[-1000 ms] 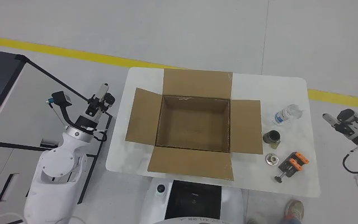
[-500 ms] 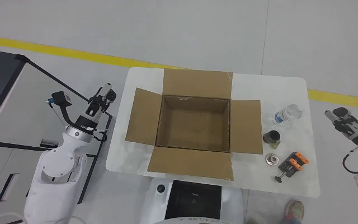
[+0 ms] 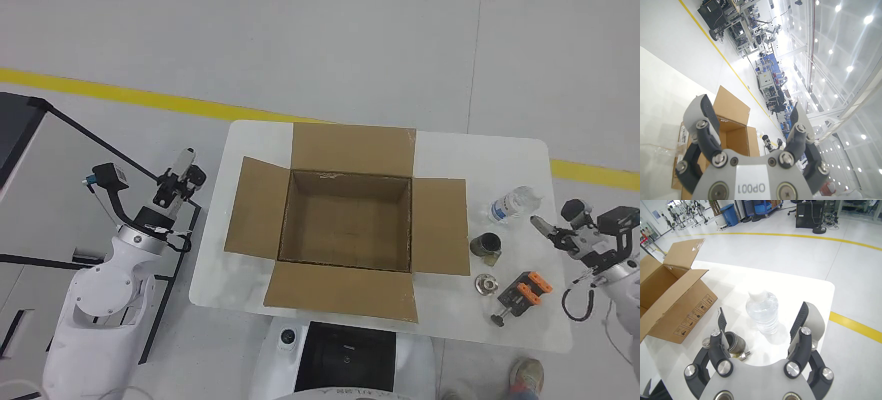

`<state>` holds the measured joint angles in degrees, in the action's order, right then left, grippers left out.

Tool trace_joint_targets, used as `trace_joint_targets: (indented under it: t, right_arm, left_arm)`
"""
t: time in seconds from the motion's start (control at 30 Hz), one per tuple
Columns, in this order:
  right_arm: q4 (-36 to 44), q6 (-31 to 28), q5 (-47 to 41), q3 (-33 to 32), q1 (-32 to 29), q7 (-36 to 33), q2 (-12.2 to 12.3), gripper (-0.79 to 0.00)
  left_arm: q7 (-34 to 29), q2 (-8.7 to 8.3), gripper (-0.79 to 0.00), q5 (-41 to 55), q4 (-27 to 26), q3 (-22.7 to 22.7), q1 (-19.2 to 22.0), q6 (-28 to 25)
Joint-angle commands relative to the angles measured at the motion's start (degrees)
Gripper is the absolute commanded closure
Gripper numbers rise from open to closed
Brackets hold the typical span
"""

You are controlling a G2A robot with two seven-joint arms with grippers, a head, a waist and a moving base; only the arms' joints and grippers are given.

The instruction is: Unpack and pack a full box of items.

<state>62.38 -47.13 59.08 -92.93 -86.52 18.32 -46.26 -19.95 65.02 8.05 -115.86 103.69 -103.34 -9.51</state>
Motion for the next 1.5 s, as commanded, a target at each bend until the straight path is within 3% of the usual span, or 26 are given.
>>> trace_joint_targets:
  t: [0.0,0.3,0.6,1.0,1.03,1.07,1.1,1.17,1.2,1.23,1.47]
  right_arm:
    - [-0.90,0.91,3.79,1.39,0.49,3.97,-0.31,-0.785]
    - [-7.87,4.96,11.81,9.00,7.28,11.58,-2.35,-0.785]
    - [-17.50,7.23,8.83,16.26,16.98,7.31,-5.57,-0.785]
    - [-27.68,9.59,5.58,21.17,25.01,4.94,-8.95,-0.785]
    - [-28.27,9.70,5.64,21.48,25.45,5.31,-9.16,-0.662]
    - [-28.87,9.77,5.74,21.80,25.82,5.71,-9.37,-0.594]
    - [-29.32,9.93,6.08,22.16,26.15,6.27,-9.57,-0.391]
    - [-30.33,9.98,6.33,22.66,26.69,7.79,-9.93,-0.274]
    - [-30.80,10.09,6.62,22.90,26.91,8.69,-10.08,-0.055]
    - [-31.32,9.96,6.66,23.09,27.09,9.56,-10.24,0.000]
    - [-34.22,9.87,8.09,24.29,28.11,15.22,-11.06,0.000]
  left_arm:
    - [0.00,0.00,-0.785,0.00,0.00,0.00,0.00,0.00]
    - [0.00,0.00,-0.785,0.00,0.00,0.00,0.00,0.00]
    - [0.00,0.00,-0.785,0.00,0.00,0.00,0.00,0.00]
    - [0.00,0.00,-0.785,0.00,0.00,0.00,0.00,0.00]
    - [0.00,0.00,-0.785,0.00,0.00,0.00,0.00,0.00]
    - [0.00,0.00,-0.785,0.00,0.00,0.00,0.00,0.00]
    - [0.00,0.00,-0.785,0.00,0.00,0.00,0.00,0.00]
    - [0.00,0.00,-0.785,0.00,0.00,0.00,0.00,0.00]
    - [0.00,0.00,-0.785,0.00,0.00,0.00,0.00,0.00]
    - [0.00,0.00,-0.785,0.00,0.00,0.00,0.00,0.00]
    - [0.00,0.00,-0.785,0.00,0.00,0.00,0.00,0.00]
